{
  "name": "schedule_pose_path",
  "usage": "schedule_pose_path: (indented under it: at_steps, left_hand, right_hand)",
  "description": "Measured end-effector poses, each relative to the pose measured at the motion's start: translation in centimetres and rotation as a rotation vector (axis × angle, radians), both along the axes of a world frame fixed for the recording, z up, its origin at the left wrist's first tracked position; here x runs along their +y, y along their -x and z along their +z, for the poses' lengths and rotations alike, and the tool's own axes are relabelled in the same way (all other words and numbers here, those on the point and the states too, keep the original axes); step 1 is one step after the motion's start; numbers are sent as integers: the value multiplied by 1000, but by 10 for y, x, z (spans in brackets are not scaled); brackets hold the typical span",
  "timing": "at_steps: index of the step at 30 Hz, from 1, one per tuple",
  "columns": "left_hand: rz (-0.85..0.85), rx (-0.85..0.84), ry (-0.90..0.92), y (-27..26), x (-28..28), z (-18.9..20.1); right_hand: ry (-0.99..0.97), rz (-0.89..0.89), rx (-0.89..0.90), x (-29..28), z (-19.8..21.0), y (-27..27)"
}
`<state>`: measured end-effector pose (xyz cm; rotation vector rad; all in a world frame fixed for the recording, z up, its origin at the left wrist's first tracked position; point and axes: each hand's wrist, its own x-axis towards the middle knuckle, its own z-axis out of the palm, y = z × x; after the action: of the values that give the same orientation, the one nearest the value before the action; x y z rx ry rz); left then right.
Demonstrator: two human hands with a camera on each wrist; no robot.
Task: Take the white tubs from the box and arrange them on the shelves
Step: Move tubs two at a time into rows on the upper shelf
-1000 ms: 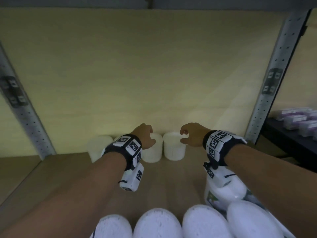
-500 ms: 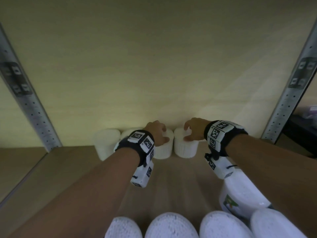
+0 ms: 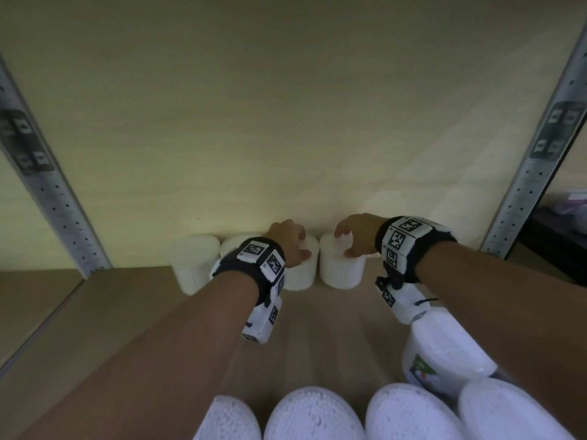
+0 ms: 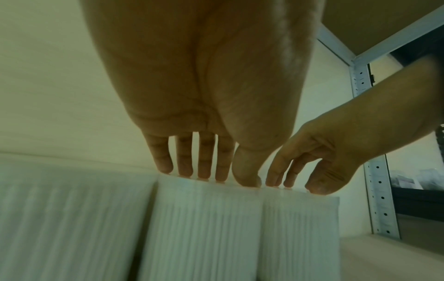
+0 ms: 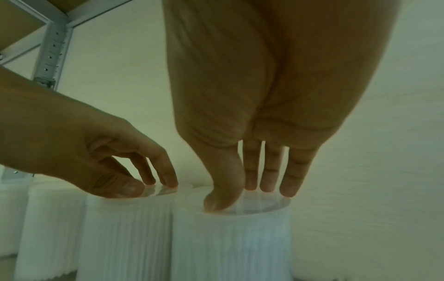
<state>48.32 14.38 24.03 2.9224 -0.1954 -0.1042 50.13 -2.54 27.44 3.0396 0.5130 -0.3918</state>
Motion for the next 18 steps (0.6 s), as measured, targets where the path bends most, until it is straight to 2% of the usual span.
schedule_pose_path:
  at_steps: [6,10,14,18]
  left_hand:
    - [6,-17,14,1,0,-2]
    - [7,-10,23,1,0,-4]
    - [4,-8,13,1,-1,-4]
    - [1,-14,16,1,0,-4]
  right_hand:
    - [-90,30,10,-2,2,3]
    - [-160,-7,-54,0,0,2]
    - [9,-41,-21,4,-2,1]
    - [29,-32,-28,5,-4,-2]
